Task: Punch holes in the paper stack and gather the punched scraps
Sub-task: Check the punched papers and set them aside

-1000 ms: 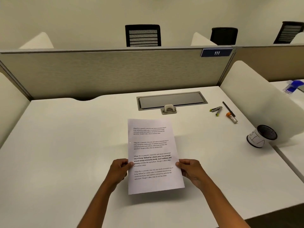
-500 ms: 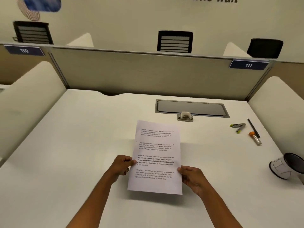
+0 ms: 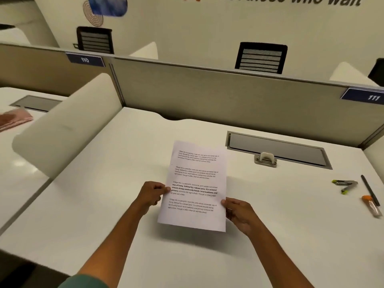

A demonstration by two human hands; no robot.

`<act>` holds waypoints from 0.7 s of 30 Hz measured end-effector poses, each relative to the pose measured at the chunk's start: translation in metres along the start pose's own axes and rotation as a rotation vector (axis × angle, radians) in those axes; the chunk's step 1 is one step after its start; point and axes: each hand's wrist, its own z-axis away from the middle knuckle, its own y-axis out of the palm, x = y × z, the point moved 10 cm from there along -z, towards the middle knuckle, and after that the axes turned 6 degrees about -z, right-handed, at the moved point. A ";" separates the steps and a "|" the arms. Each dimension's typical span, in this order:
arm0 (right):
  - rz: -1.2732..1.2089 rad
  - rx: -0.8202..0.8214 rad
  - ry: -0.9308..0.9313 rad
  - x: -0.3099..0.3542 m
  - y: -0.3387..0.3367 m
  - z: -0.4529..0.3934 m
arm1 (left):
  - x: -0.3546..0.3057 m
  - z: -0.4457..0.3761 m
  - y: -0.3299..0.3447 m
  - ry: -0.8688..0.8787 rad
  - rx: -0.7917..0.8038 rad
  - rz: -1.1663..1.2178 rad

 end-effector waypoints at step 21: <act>0.130 -0.131 -0.077 -0.045 0.286 -0.156 | 0.009 -0.164 -0.289 -0.007 -0.190 -0.278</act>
